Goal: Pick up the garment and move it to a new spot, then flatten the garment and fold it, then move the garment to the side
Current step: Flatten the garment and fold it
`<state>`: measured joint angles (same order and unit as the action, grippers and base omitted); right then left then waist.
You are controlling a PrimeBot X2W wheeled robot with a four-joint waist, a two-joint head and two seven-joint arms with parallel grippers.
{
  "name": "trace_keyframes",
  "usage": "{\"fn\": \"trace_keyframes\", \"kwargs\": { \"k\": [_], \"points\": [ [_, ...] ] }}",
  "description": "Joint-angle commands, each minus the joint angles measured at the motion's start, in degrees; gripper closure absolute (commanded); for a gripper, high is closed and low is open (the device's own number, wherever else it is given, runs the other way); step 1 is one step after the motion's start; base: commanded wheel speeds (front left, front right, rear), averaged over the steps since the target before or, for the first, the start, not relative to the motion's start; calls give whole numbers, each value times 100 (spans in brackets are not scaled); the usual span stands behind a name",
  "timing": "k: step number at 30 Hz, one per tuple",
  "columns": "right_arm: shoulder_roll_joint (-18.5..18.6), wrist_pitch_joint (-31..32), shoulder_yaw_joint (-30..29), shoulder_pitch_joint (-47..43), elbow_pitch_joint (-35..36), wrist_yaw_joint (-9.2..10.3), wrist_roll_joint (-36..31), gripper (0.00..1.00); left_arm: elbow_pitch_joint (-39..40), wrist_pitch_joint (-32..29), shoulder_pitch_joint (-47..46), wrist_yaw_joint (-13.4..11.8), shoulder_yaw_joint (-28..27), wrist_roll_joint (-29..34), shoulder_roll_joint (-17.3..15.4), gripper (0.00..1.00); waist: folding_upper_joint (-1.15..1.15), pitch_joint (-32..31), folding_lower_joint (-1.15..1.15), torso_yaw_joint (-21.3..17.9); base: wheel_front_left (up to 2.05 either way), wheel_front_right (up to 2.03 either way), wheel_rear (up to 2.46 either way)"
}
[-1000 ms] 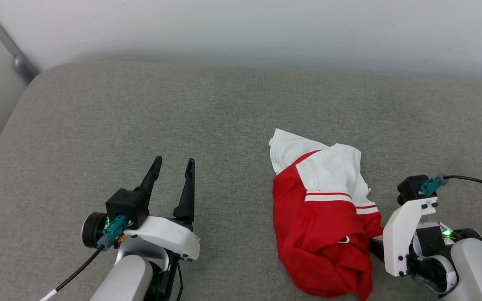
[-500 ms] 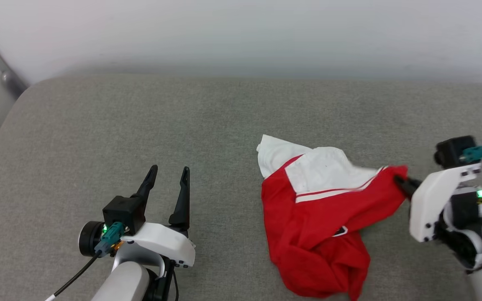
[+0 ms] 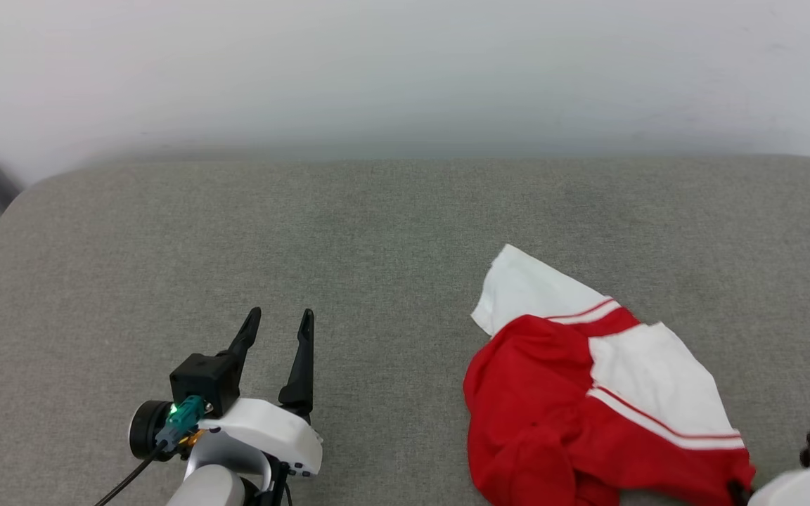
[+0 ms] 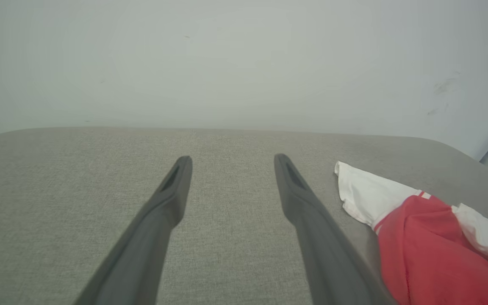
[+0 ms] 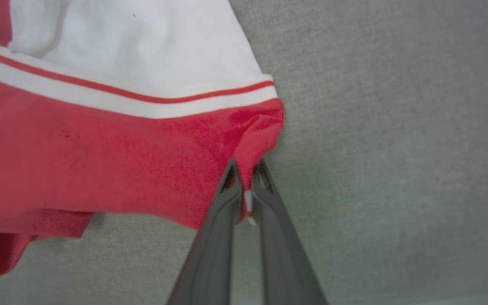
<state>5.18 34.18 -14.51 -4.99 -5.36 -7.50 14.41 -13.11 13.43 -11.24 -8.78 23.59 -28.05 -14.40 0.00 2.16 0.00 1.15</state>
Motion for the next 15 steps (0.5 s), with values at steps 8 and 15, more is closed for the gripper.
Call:
{"fn": "trace_keyframes", "kwargs": {
  "k": [8, 15],
  "points": [
    [-194, -1099, 26, -39, -502, 2, 160, 0, 24, -52, 159, -88, 7, -49, -59, 0, 0, -113, 0, -57, 0, 0, 0],
    [-10, -1281, -152, 479, -526, 2, 249, 0, 90, -104, 209, -129, 70, -54, -58, 0, 0, -152, 0, -60, 0, 0, 0]
  ]
}}
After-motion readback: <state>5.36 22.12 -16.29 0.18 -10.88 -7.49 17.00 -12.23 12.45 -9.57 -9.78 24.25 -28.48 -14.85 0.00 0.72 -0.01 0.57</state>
